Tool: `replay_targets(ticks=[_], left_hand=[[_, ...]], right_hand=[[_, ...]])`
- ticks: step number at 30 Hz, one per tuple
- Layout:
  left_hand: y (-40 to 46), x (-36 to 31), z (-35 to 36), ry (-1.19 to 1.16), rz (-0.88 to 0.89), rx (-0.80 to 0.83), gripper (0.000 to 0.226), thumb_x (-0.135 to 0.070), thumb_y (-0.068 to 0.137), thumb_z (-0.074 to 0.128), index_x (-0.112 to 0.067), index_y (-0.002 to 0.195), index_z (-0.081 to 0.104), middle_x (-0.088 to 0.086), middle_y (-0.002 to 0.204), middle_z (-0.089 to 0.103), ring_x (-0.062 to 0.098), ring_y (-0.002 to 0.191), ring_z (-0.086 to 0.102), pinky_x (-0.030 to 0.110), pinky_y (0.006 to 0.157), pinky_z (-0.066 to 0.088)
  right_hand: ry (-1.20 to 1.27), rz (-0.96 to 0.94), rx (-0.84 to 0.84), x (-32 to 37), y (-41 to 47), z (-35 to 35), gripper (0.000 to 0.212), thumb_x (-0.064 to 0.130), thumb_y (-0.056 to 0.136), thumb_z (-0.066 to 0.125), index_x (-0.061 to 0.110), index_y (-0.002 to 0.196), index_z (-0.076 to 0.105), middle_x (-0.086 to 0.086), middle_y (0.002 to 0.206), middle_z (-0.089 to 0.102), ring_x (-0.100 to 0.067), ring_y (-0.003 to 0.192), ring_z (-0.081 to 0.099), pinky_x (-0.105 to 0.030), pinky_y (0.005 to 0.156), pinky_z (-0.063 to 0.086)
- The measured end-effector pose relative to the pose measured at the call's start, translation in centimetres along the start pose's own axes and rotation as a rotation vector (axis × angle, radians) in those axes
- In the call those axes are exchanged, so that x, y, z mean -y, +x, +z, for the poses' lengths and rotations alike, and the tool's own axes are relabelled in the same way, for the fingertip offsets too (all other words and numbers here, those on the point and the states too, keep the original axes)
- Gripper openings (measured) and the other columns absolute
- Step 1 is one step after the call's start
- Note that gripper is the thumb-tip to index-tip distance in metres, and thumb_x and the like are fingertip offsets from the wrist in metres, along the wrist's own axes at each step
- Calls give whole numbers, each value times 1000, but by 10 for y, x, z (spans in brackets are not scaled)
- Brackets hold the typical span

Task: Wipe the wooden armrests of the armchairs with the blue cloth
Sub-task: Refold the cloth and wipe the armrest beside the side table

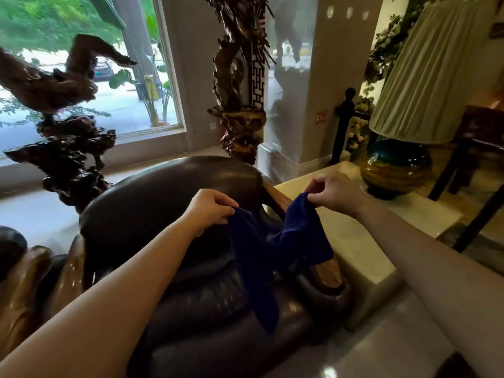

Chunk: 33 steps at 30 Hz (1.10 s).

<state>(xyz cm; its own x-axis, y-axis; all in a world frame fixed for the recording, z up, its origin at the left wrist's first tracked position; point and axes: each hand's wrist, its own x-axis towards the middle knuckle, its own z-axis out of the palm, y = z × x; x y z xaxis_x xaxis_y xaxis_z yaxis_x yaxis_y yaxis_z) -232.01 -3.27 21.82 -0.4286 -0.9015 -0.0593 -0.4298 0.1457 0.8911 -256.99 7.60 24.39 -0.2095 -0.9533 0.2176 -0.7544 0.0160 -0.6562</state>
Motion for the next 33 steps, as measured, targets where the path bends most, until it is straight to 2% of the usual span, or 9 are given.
replay_targets(ticks=[3,5,9,12,15,17,21,26,33], left_hand=[[32,-13,34,-37,4,49,16,0,80,64,-15,76,70,10,88,69,16,82,69,24,66,58],[56,-20,55,-46,10,79,16,0,80,63,-14,77,69,8,86,69,13,80,68,18,60,57],[108,-32,85,-41,7,99,17,0,81,63,-15,78,69,5,86,68,12,80,66,15,56,54],[146,-44,100,-49,-14,99,16,1,80,63,-13,79,70,10,90,69,17,83,67,22,65,57],[177,-58,115,-38,-6,74,14,3,77,64,-9,80,71,18,93,70,31,90,67,38,78,58],[197,-67,127,-26,-7,61,16,4,76,64,-10,78,72,18,93,70,35,92,67,43,81,57],[232,-79,156,-33,-17,79,27,3,76,64,-21,64,70,11,87,70,30,91,67,44,80,58],[279,-84,210,-107,-81,33,18,2,79,64,-13,75,71,15,95,69,28,93,67,38,79,58],[338,-65,314,-172,-227,-70,14,2,79,64,-10,81,71,18,97,69,29,93,67,43,81,57]], right_hand=[[7,44,2,-35,20,-8,19,6,73,67,23,69,63,1,72,67,-11,69,65,-19,61,55],[7,75,10,-59,35,-14,17,6,74,67,22,71,63,0,73,67,-12,71,65,-20,61,55],[12,141,-30,-103,72,-32,11,3,73,67,13,78,66,-9,79,69,-20,76,67,-33,70,59],[0,169,-19,-123,102,-48,10,5,74,68,12,81,67,-10,82,69,-21,78,67,-35,73,59],[3,163,-22,-142,129,-60,11,6,74,68,10,84,67,-11,84,69,-21,79,66,-38,76,58],[6,161,-32,-156,146,-68,11,7,74,68,9,85,67,-12,84,69,-22,80,66,-39,77,58],[27,147,-28,-191,174,-80,10,7,73,68,9,82,67,-11,81,69,-22,78,66,-36,73,59],[89,138,26,-250,212,-92,10,9,73,69,16,80,66,-2,77,68,-13,73,66,-15,56,54],[149,117,187,-353,263,-92,14,6,71,66,19,73,66,0,72,69,-13,70,66,-24,65,56]])
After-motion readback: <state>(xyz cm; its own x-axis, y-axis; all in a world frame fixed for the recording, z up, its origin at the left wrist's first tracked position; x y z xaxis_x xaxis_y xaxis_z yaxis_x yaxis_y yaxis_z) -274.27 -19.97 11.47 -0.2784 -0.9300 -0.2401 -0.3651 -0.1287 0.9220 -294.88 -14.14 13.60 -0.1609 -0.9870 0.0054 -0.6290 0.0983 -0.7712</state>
